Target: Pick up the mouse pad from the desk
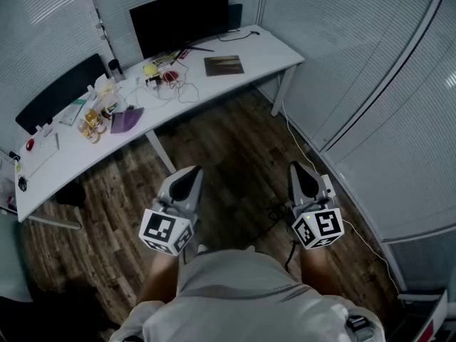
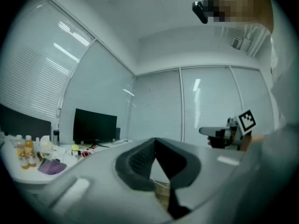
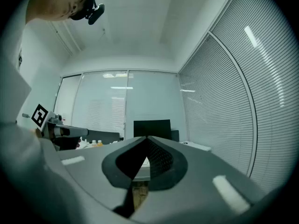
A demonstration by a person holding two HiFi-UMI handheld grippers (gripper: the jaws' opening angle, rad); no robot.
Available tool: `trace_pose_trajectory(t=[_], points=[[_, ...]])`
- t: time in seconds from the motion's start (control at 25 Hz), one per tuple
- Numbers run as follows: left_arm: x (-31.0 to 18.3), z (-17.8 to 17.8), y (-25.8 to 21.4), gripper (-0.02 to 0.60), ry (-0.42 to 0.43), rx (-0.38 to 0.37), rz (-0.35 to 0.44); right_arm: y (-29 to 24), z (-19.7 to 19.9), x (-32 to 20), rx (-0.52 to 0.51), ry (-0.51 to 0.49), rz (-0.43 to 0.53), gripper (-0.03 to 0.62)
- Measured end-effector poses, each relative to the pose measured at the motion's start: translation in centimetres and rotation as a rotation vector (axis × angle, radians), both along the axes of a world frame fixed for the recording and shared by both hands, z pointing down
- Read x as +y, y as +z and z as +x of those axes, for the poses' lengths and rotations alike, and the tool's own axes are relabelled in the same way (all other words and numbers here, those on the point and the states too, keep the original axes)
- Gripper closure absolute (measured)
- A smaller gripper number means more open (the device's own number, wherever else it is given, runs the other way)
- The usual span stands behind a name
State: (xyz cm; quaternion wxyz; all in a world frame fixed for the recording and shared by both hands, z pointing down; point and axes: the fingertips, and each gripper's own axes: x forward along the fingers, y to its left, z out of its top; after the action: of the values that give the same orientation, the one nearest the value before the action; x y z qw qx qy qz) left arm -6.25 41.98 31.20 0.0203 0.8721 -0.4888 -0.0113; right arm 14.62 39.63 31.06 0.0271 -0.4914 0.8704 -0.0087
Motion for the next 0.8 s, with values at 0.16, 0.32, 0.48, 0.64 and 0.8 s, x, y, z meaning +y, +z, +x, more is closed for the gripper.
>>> trace_pose_trajectory(t=[0.16, 0.32, 0.48, 0.64, 0.8], points=[[0.5, 0.4, 0.3, 0.58, 0.005, -0.007, -0.008, 0.2, 0.2, 0.4, -0.006, 0.003, -0.012, 0.589], [0.8, 0.4, 0.4, 0.58, 0.008, -0.006, -0.015, 0.4, 0.2, 0.7, -0.008, 0.005, -0.023, 0.589], [0.8, 0.8, 0.3, 0.579, 0.012, -0.011, -0.014, 0.5, 0.5, 0.7, -0.015, 0.003, -0.024, 0.589], [1.1, 0.8, 0.4, 0.58, 0.006, -0.008, -0.017, 0.3, 0.4, 1.0, -0.082, -0.032, -0.02, 0.589], [1.4, 0.9, 0.2, 0.58, 0.0, -0.011, -0.016, 0.1, 0.3, 1.4, -0.109, -0.061, -0.02, 0.589]])
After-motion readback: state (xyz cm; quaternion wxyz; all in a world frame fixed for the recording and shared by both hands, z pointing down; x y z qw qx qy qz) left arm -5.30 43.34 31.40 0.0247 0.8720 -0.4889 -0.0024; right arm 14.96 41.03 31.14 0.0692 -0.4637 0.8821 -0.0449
